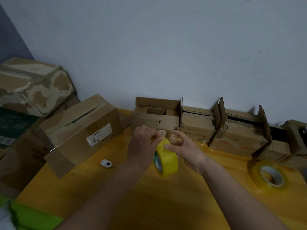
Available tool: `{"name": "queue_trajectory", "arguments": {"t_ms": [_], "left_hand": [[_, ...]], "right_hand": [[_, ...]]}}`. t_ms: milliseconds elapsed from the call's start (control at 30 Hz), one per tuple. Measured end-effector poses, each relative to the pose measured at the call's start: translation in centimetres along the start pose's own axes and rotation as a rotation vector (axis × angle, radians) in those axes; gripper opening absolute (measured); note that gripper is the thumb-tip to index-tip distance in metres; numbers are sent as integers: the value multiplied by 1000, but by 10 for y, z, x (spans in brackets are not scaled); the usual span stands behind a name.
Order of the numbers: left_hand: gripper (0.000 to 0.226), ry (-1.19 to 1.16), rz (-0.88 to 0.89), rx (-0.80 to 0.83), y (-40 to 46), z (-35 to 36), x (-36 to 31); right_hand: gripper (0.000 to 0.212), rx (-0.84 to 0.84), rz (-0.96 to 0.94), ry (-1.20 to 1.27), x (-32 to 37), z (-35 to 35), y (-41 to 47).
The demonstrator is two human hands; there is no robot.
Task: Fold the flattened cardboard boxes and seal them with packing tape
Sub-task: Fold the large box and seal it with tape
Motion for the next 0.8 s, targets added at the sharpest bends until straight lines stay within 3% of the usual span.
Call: {"name": "queue_trajectory", "arguments": {"t_ms": [67, 133, 233, 267, 300, 367, 433, 567, 667, 800], "left_hand": [[6, -31, -10, 20, -2, 3, 8], [17, -16, -85, 60, -3, 4, 20], [71, 189, -285, 207, -4, 10, 47], [79, 256, -345, 237, -5, 10, 57], [75, 296, -395, 259, -6, 8, 67], [51, 350, -444, 301, -9, 4, 84], [38, 349, -471, 327, -16, -2, 99], [39, 268, -585, 368, -39, -22, 132], [41, 172, -650, 360, -44, -41, 155], [42, 174, -647, 255, -30, -69, 178]], "right_hand": [[48, 142, 84, -15, -8, 4, -4], [12, 181, 48, -158, -15, 6, -5], [31, 81, 2, -608, -39, 3, 2], [25, 61, -20, -818, -46, 2, 3], [14, 59, -30, -963, -55, 3, 2], [27, 119, 0, -1087, -78, 4, 1], [36, 195, 91, -1111, -104, 4, 1], [9, 221, 286, -1080, -128, 16, 9], [40, 214, 305, -930, -115, 40, 20], [54, 181, 255, -781, -100, 75, 34]]}}
Point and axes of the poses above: each hand's wrist, its own y-axis towards the middle knuckle, its own z-axis out of the palm, x = y × z, the point moved 4 cm from there along y, towards the middle knuckle, and after that the axes turned 13 degrees about -z, right-handed, at the moved point
